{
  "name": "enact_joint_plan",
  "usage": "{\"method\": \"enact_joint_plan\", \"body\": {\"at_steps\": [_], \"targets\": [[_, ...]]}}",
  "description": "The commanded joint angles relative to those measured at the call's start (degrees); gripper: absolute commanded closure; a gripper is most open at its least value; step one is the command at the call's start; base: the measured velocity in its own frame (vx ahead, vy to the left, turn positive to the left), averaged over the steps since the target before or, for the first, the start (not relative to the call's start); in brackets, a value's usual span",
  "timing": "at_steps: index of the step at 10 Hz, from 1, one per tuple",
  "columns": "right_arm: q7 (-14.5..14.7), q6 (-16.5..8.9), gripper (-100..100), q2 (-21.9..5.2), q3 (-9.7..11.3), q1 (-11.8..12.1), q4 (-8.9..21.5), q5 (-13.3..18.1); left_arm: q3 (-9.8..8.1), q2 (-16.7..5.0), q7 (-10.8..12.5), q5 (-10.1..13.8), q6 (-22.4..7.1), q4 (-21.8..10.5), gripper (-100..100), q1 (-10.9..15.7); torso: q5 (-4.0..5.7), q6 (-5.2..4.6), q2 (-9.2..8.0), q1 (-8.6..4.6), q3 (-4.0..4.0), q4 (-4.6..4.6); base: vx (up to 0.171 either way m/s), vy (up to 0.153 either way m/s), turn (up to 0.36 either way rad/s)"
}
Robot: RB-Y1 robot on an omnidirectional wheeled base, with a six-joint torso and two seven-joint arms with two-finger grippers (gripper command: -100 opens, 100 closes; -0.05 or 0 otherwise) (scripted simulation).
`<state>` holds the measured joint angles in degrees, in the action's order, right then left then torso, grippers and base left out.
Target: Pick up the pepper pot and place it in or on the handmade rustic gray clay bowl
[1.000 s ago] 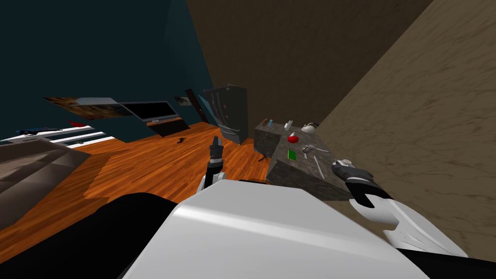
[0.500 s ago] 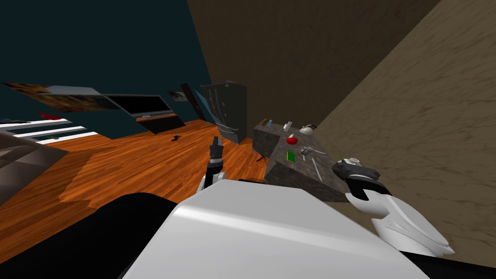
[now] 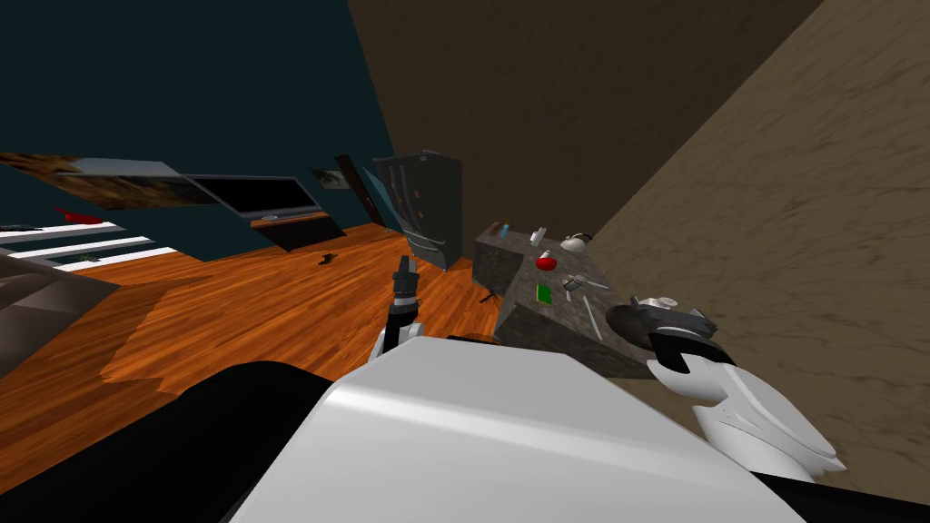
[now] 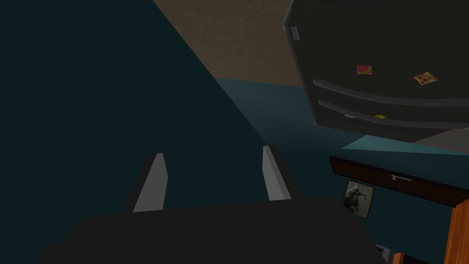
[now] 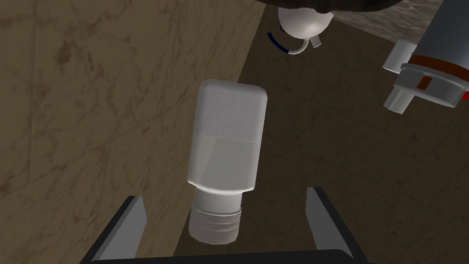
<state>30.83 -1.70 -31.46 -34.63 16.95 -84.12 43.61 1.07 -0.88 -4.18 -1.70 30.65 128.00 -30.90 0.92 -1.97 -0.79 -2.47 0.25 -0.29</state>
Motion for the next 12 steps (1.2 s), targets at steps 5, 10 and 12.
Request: {"method": "enact_joint_plan", "body": {"at_steps": [5,10,12], "targets": [[-1.5,-1.1,-100,-3.9,0.3,1.5,0.2,-1.9,0.00,0.0,0.0,0.0,0.0,0.0,0,0.0,-0.03,0.01,-0.01,0.12,0.01,0.00,0.001,0.021,0.021],[-4.5,-3.2,-100,-11.2,0.9,4.6,0.7,-5.8,0.01,0.0,0.0,0.0,0.0,0.0,0,0.0,-0.07,0.01,0.04,0.26,-0.02,-0.01,0.011,0.079,0.043],[-5.3,-3.7,-100,-13.6,1.1,5.4,0.8,-6.8,0.00,0.0,0.0,0.0,0.0,0.0,0,0.0,-0.07,0.00,0.01,0.26,-0.01,0.00,0.006,0.056,0.029]]}}
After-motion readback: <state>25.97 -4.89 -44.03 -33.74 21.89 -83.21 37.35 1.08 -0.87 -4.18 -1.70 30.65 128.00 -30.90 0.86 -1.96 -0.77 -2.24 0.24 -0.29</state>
